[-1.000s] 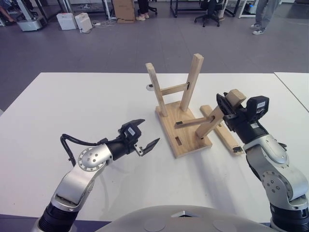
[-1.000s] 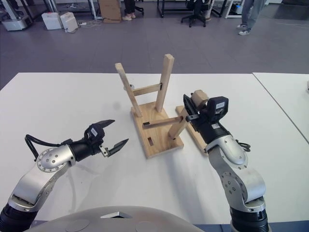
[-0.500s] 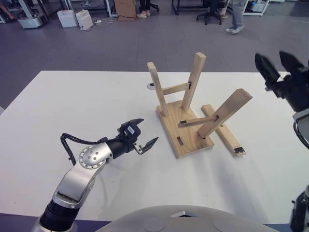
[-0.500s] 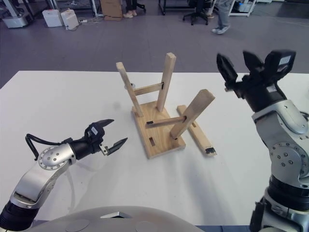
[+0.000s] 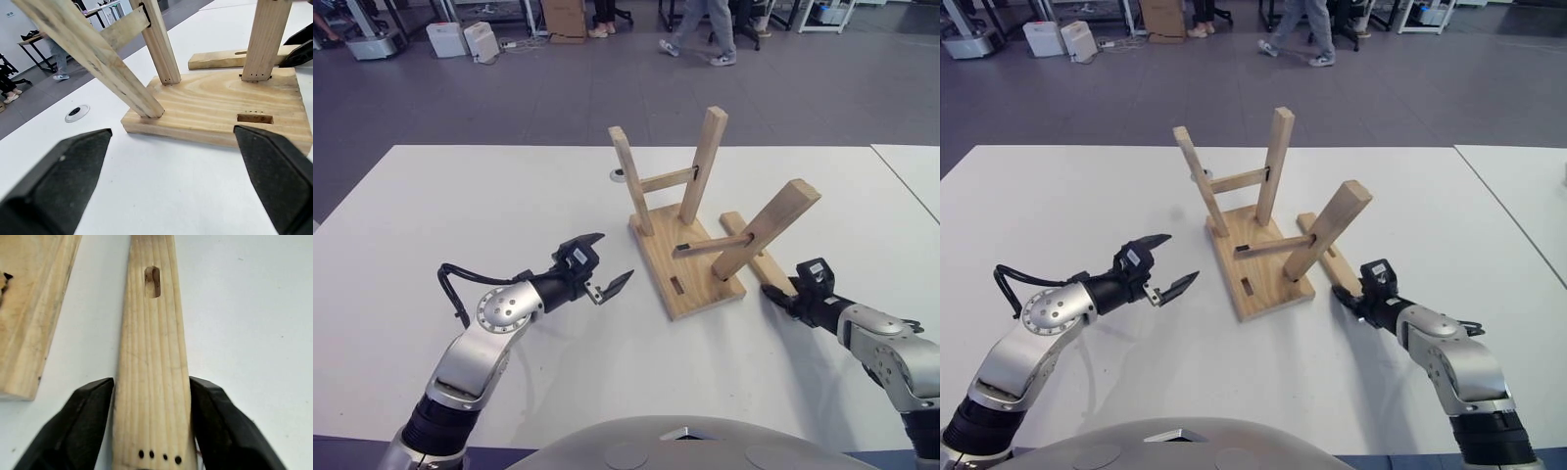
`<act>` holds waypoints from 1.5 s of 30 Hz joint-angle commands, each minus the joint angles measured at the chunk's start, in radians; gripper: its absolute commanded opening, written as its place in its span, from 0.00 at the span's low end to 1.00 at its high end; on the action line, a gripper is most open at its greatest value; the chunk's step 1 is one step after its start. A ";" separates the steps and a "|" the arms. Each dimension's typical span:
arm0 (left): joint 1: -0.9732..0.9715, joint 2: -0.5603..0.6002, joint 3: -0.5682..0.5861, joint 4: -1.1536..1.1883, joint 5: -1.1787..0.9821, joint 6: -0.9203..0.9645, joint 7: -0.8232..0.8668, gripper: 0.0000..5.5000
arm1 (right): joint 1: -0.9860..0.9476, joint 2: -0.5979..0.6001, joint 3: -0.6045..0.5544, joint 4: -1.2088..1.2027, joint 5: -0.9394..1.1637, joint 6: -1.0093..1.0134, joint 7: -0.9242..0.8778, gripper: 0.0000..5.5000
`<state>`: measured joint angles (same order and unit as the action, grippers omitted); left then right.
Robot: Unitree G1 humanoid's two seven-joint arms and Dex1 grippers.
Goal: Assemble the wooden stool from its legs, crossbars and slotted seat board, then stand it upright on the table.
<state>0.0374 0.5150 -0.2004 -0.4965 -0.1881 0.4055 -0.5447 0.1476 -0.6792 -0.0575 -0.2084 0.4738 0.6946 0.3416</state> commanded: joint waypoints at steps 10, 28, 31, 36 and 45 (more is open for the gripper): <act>-0.778 -0.367 0.375 0.133 -0.666 0.285 0.275 0.83 | -0.448 -0.015 -0.188 -0.018 -0.077 -0.278 0.054 0.37; -1.130 -0.456 0.474 0.359 -0.993 0.276 0.512 0.41 | -0.803 -0.009 -0.048 -0.226 -0.083 -0.388 0.245 0.37; -1.110 -0.450 0.456 0.355 -0.970 0.269 0.509 0.34 | -0.810 0.007 -0.058 -0.243 -0.062 -0.370 0.241 0.37; -1.113 -0.455 0.472 0.356 -0.975 0.246 0.520 0.19 | -0.806 0.015 -0.056 -0.258 -0.061 -0.360 0.243 0.37; -0.949 -0.267 0.600 0.234 -1.066 0.335 0.564 0.19 | -0.858 0.040 -0.237 -0.153 0.069 -0.185 0.107 0.62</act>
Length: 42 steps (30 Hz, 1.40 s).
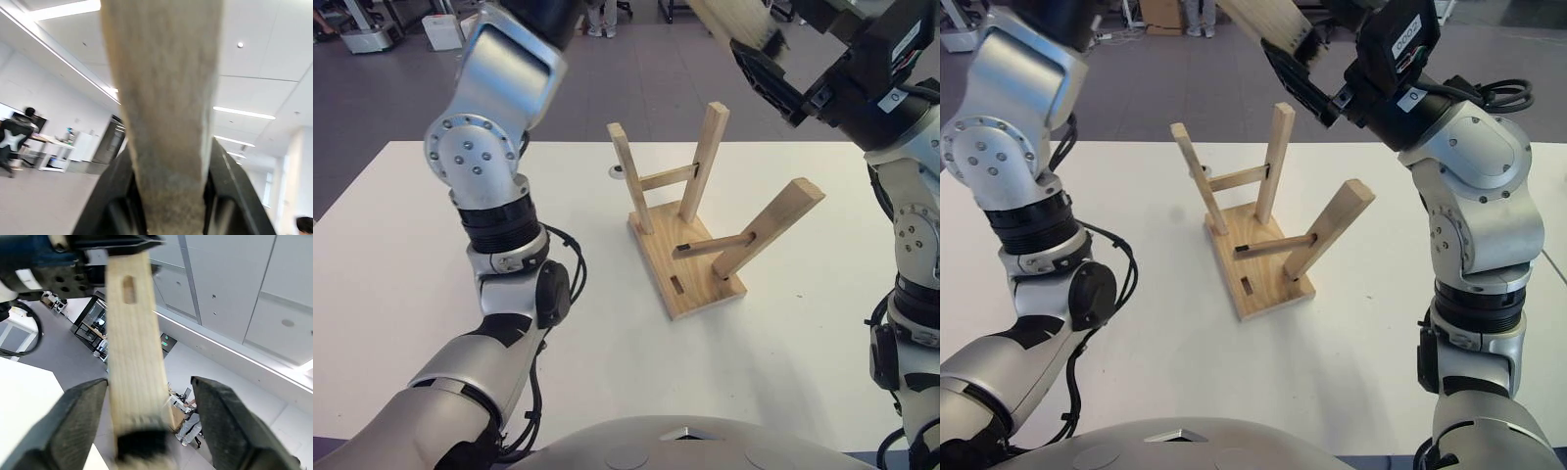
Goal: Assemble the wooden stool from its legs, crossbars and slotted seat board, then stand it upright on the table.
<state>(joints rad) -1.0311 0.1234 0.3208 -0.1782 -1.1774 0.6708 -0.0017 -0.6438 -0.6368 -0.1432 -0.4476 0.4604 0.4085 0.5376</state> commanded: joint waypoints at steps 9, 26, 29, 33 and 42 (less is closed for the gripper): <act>0.833 0.291 -0.036 -0.447 -0.064 0.226 0.051 0.19 | 0.433 -0.047 0.048 0.372 -0.151 0.102 0.005 0.62; 1.112 -0.010 -0.221 -0.408 0.400 -0.117 0.141 0.19 | 0.607 0.073 0.377 0.283 -0.332 -0.072 0.164 0.62; 1.154 -0.031 -0.262 -0.412 0.479 -0.157 0.151 0.19 | 0.601 0.103 0.385 0.246 -0.307 -0.066 0.180 0.62; 1.182 -0.026 -0.267 -0.423 0.565 -0.210 0.144 0.19 | 0.613 0.104 0.386 0.255 -0.333 -0.074 0.172 0.62; 1.156 0.031 -0.421 -0.411 0.726 -0.138 0.136 0.19 | 0.622 0.098 0.384 0.255 -0.359 -0.087 0.175 0.62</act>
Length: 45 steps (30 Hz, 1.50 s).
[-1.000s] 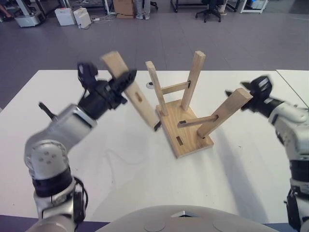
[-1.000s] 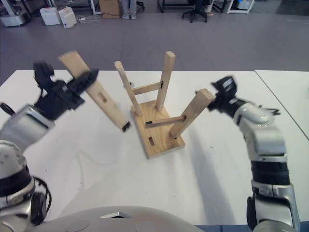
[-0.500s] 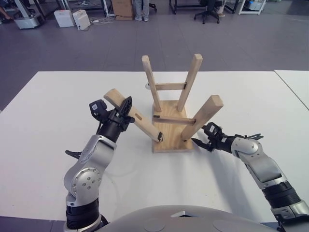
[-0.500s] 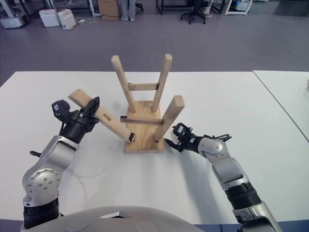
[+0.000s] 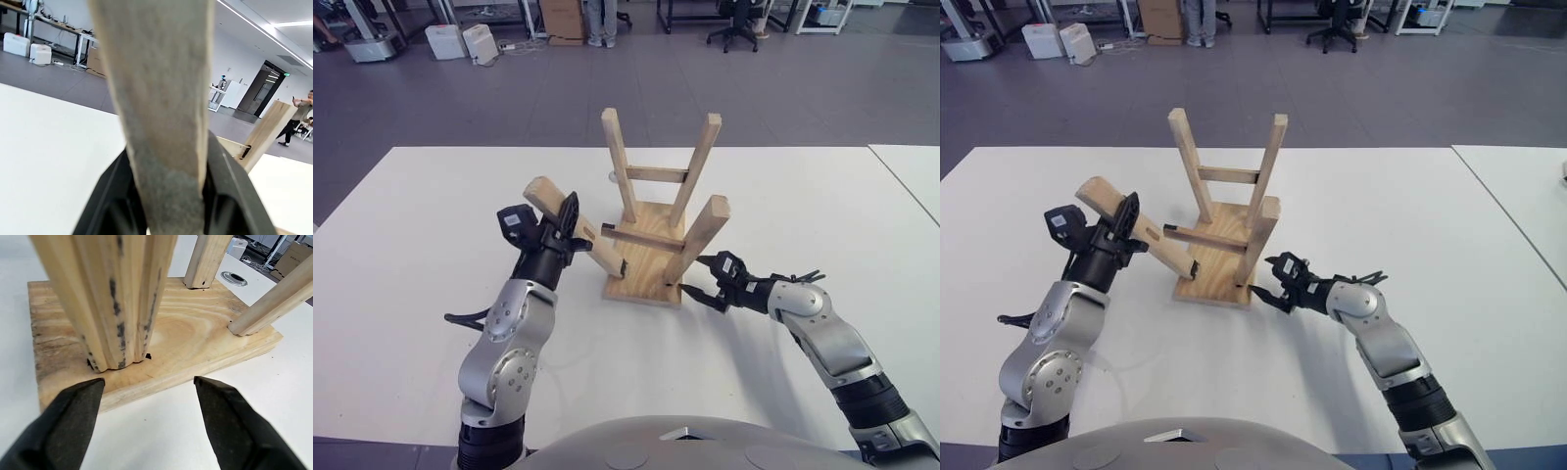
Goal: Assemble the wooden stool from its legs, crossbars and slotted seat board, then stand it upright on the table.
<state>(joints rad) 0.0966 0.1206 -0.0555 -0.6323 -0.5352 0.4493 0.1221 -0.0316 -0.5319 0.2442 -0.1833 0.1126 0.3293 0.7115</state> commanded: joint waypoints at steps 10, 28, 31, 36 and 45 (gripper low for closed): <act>-0.007 0.053 -0.148 0.024 0.194 0.153 0.002 0.19 | 0.019 0.001 0.005 -0.012 -0.024 -0.002 -0.011 0.62; -0.109 0.065 -0.115 -0.018 0.270 0.064 -0.150 0.62 | 0.038 0.039 -0.183 -0.031 -0.001 -0.002 -0.149 0.62; -0.096 0.060 -0.111 -0.023 0.292 0.000 -0.170 0.62 | 0.055 0.033 -0.259 -0.131 0.072 0.023 -0.139 0.62; -0.130 -0.027 -0.071 -0.044 0.200 -0.028 -0.163 0.62 | -0.006 0.013 -0.401 -0.237 0.131 0.068 -0.197 0.62; -0.201 -0.177 0.018 -0.047 -0.116 0.099 -0.110 0.62 | -0.305 0.237 -0.512 -0.532 0.589 0.373 -0.544 0.62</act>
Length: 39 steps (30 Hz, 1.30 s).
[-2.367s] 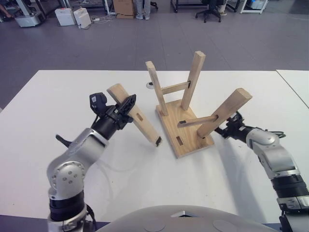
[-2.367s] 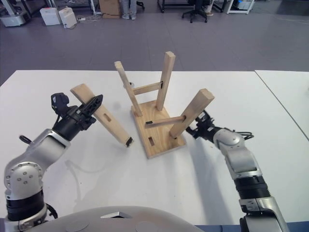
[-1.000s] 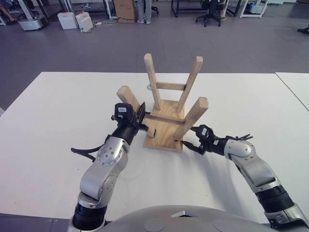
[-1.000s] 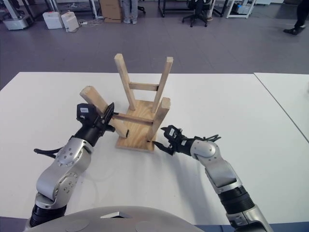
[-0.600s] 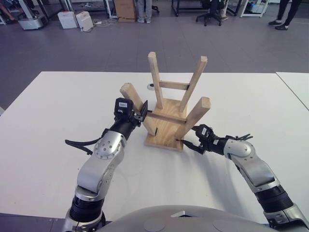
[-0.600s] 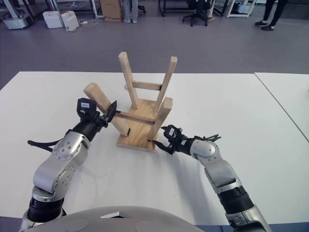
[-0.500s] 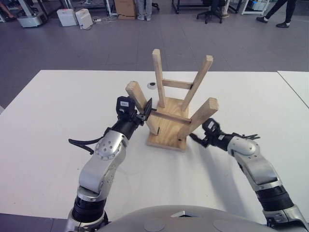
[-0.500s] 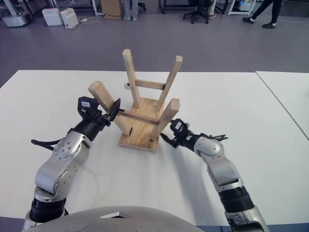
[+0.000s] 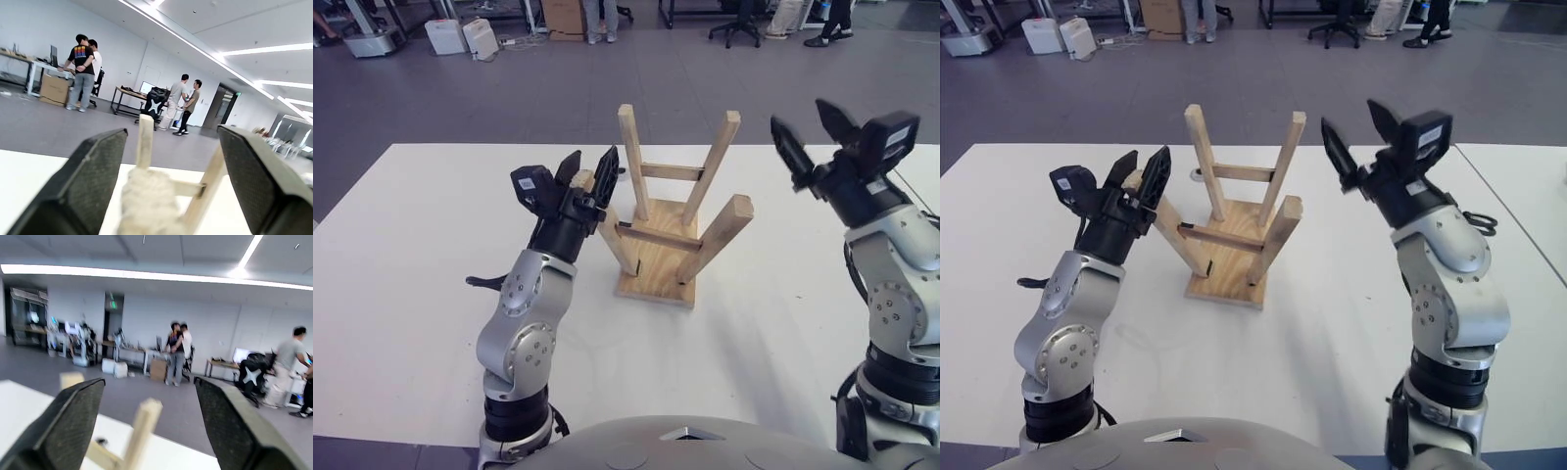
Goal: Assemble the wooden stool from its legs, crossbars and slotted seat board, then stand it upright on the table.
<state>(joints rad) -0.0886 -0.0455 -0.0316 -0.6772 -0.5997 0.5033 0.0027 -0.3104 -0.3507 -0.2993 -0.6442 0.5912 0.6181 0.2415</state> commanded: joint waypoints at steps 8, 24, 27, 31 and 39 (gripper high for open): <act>-0.055 0.001 -0.029 0.042 -0.056 0.099 0.021 0.62 | 0.152 -0.070 0.225 -0.003 0.049 0.272 -0.072 0.62; 0.025 0.316 -0.299 0.163 0.301 0.309 0.002 0.62 | 0.078 -0.190 0.342 -0.032 -0.013 0.232 -0.005 0.62; 0.003 0.320 -0.327 0.176 0.347 0.297 -0.009 0.62 | 0.057 -0.191 0.349 -0.030 -0.017 0.231 0.000 0.62; -0.024 0.330 -0.383 0.189 0.417 0.288 -0.032 0.62 | 0.039 -0.180 0.364 -0.026 -0.026 0.230 0.001 0.62; -0.025 0.233 -0.294 0.064 0.350 0.210 -0.065 0.62 | 0.048 -0.194 0.361 -0.027 -0.047 0.229 0.013 0.62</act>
<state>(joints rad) -0.1477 0.2277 -0.3433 -0.5775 -0.1650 0.7034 -0.0089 -0.3156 -0.5409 -0.0137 -0.7140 0.5381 0.7697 0.2128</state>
